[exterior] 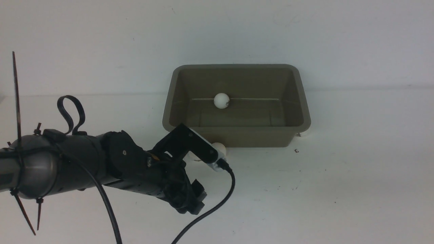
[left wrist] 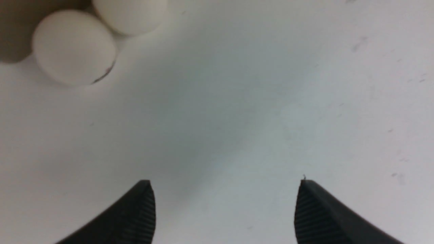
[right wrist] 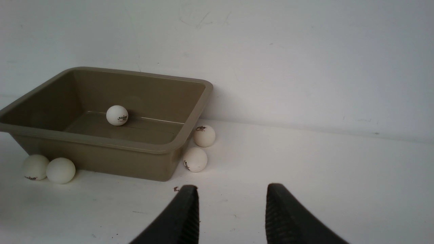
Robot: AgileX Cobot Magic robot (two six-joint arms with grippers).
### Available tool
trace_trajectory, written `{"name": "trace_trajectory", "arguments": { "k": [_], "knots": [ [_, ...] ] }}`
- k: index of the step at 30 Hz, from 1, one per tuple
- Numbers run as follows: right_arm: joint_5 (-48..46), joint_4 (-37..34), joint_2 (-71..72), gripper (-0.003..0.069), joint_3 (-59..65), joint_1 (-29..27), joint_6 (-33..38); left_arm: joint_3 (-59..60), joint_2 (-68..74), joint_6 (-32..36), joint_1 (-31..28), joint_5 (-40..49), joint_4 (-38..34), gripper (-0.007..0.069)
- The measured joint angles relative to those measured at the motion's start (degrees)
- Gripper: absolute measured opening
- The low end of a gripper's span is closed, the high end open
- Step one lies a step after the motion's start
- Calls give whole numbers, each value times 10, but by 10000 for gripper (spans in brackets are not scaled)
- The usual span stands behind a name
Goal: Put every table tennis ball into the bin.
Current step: Use the left arm to clamp the table tennis ball closest to it
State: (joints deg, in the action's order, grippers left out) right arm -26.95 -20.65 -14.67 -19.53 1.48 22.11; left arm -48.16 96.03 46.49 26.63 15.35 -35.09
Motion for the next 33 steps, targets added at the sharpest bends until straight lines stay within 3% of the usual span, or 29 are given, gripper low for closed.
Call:
{"name": "trace_trajectory", "arguments": {
  "k": [7, 14, 24, 33],
  "knots": [
    [0, 0, 0, 262, 0, 0, 0, 0, 0, -101, -59, 23, 121, 492],
    [0, 0, 0, 262, 0, 0, 0, -19, 0, -127, -65, 32, 143, 492],
    [1, 0, 0, 262, 0, 0, 0, -133, 0, -204, -65, 254, 184, 492],
    [1, 0, 0, 262, 0, 0, 0, -148, 4, -210, -65, 145, 279, 492]
  ]
}}
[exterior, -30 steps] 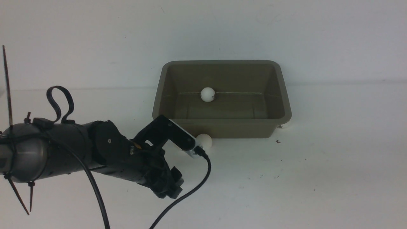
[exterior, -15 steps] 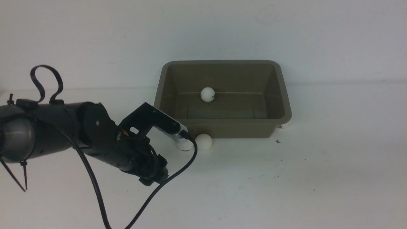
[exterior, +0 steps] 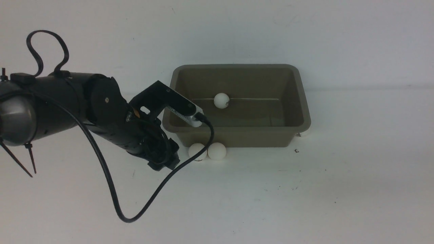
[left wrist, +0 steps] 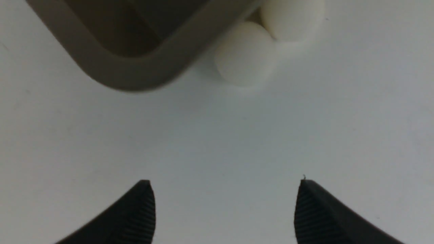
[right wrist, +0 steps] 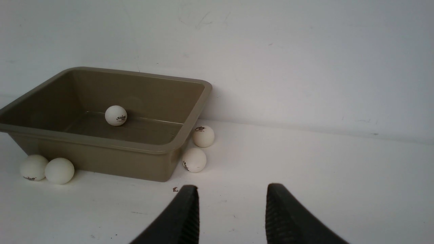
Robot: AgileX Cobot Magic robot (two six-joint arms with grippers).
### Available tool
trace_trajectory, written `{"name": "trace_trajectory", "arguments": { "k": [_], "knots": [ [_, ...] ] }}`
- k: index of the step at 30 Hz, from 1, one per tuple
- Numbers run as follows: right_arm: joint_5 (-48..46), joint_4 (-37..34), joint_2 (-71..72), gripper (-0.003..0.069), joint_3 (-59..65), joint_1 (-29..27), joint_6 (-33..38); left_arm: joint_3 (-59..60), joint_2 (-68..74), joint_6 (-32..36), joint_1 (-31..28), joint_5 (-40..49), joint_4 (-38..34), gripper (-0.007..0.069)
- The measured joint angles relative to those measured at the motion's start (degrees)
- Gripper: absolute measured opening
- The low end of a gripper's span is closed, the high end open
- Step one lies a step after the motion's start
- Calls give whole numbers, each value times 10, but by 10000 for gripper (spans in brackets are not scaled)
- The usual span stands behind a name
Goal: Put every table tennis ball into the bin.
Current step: Use the left arm to clamp the table tennis ball closest to it
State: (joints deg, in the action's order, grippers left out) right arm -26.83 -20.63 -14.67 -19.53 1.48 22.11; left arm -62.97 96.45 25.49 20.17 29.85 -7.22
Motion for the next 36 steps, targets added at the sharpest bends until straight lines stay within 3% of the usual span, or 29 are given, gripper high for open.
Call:
{"name": "trace_trajectory", "arguments": {
  "k": [6, 14, 24, 36],
  "knots": [
    [1, 0, 0, 262, 0, 0, 0, 0, 19, -3, 0, -34, 18, 492],
    [1, 0, 0, 262, 0, 0, 0, 0, 22, -2, 0, -89, -123, 492],
    [1, 9, 0, 262, 0, 0, 0, 0, 22, 24, 19, -109, -210, 492],
    [1, 11, 0, 262, 0, 0, 0, 0, -8, 50, 57, -71, -220, 492]
  ]
}}
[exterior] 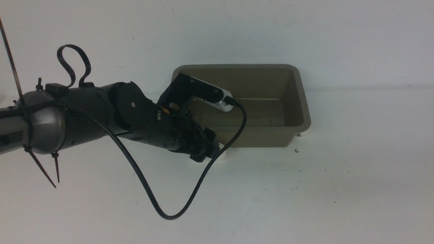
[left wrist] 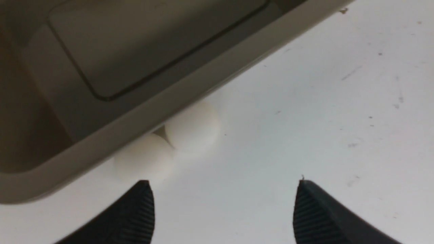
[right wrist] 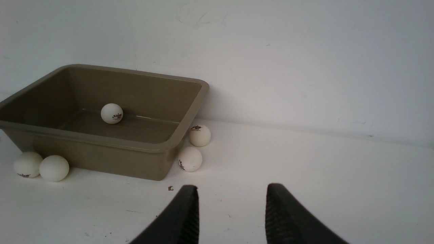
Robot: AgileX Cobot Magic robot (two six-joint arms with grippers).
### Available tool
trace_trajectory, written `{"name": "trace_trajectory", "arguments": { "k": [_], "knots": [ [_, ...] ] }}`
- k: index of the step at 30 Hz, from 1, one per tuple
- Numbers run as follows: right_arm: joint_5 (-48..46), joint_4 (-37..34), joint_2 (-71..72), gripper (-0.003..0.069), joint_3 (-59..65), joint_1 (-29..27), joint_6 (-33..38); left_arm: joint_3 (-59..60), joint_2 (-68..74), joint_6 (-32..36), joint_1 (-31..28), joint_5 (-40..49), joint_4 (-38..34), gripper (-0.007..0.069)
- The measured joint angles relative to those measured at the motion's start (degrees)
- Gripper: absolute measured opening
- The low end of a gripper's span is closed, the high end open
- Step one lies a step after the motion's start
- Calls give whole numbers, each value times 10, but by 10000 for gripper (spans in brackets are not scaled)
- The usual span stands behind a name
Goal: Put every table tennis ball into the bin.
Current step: Use the left arm to clamp the table tennis ball closest to it
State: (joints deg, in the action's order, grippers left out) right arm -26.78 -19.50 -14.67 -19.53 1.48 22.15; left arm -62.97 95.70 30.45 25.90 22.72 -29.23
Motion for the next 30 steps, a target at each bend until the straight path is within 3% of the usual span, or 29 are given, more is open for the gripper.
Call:
{"name": "trace_trajectory", "arguments": {
  "k": [9, 13, 16, 22, 30],
  "knots": [
    [0, 1, 0, 262, 0, 0, 0, 1, -93, 0, 4, 73, 0, 492],
    [0, 1, 0, 262, 0, 0, 0, 23, -104, 0, 4, 58, -18, 492],
    [0, 0, 0, 262, 0, 0, 0, 64, -98, 22, 4, -11, -48, 492],
    [0, 0, 0, 262, 0, 0, 0, 140, -69, 90, 4, -236, -123, 492],
    [0, 0, 0, 262, 0, 0, 0, 143, 4, 86, 17, -296, -126, 478]
  ]
}}
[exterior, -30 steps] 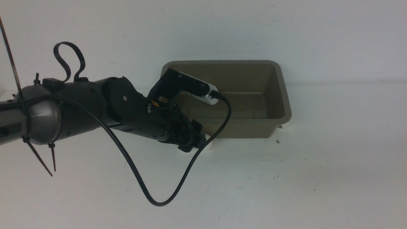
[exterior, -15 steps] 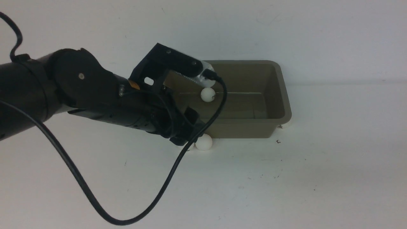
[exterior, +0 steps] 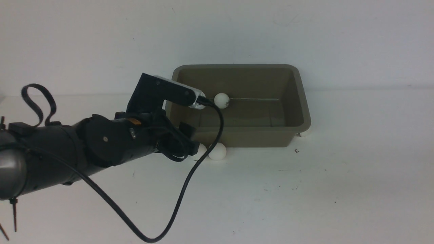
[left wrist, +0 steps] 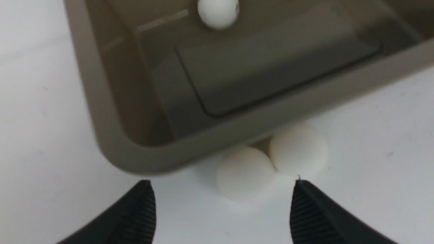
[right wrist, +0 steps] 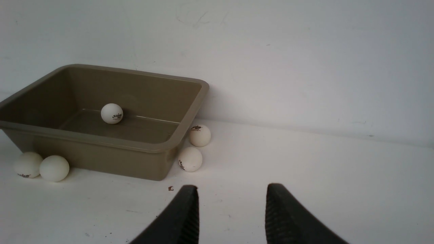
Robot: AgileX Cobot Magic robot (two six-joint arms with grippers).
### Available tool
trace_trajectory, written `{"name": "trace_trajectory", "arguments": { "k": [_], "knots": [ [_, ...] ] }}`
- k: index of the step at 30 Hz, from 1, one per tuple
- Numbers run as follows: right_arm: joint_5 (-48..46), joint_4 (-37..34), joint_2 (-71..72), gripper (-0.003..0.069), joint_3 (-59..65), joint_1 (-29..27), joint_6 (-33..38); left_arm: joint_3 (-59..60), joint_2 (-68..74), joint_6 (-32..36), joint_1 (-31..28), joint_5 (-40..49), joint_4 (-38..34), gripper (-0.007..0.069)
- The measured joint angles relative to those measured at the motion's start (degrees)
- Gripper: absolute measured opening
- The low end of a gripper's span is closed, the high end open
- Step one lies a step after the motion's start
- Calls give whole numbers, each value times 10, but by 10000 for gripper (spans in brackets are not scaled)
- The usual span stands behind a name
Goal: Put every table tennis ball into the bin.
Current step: Use the left arm to clamp the table tennis ball closest to it
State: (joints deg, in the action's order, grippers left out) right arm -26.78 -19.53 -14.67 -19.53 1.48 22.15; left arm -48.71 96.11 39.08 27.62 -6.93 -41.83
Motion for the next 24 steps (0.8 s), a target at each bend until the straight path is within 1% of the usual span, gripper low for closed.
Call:
{"name": "trace_trajectory", "arguments": {
  "k": [4, 7, 10, 12, 16, 24],
  "knots": [
    [0, 0, 0, 262, 0, 0, 0, 0, 29, -2, 25, -7, 11, 478],
    [0, 0, 0, 262, 0, 0, 0, 0, 48, -2, 42, -34, 45, 478],
    [0, 0, 0, 262, 0, 0, 0, 0, 60, -2, 47, -52, 79, 478],
    [0, 0, 0, 262, 0, 0, 0, 0, 68, -4, 48, -56, 88, 478],
    [0, 0, 0, 262, 0, 0, 0, 0, 79, -12, 48, -59, 93, 478],
    [0, 1, 0, 262, 0, 0, 0, 0, 107, -15, 48, -120, 95, 478]
  ]
}}
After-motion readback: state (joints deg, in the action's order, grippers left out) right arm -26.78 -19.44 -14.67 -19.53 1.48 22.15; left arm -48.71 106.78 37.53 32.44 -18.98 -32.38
